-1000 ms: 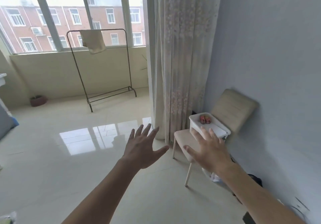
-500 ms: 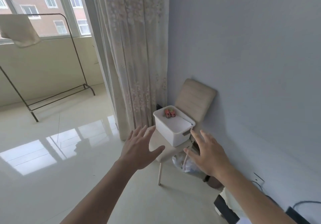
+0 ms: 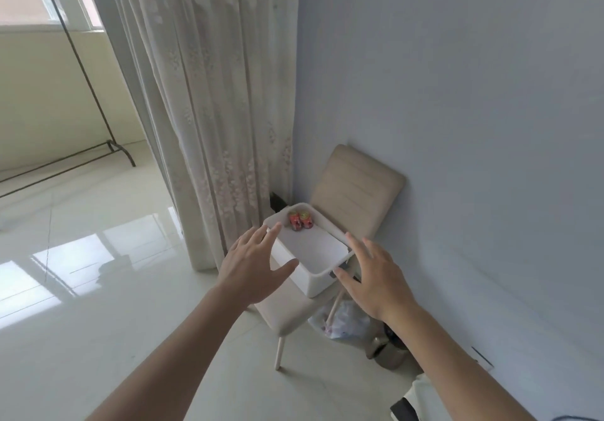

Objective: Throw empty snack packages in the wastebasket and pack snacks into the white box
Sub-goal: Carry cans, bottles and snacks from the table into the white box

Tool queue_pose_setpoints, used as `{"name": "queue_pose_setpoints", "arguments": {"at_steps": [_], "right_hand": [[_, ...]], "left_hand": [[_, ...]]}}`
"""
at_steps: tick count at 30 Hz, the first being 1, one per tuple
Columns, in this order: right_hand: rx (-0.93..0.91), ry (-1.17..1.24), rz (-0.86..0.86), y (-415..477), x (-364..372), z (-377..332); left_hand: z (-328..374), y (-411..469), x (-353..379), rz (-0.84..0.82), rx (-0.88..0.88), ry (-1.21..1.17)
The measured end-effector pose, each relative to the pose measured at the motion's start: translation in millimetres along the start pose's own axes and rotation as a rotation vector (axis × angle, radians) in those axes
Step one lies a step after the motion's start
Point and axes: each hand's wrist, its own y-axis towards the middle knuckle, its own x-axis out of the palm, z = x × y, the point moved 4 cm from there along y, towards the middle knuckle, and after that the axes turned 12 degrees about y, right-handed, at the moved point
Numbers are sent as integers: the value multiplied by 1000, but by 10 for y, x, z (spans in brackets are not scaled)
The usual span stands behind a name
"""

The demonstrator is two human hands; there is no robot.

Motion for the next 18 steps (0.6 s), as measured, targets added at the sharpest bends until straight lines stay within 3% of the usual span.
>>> {"name": "queue_pose_setpoints", "arguments": {"at_steps": [18], "right_hand": [[-99, 157, -95, 2527, 860, 852]], "left_hand": [[-457, 2180, 1175, -115, -47, -57]]}}
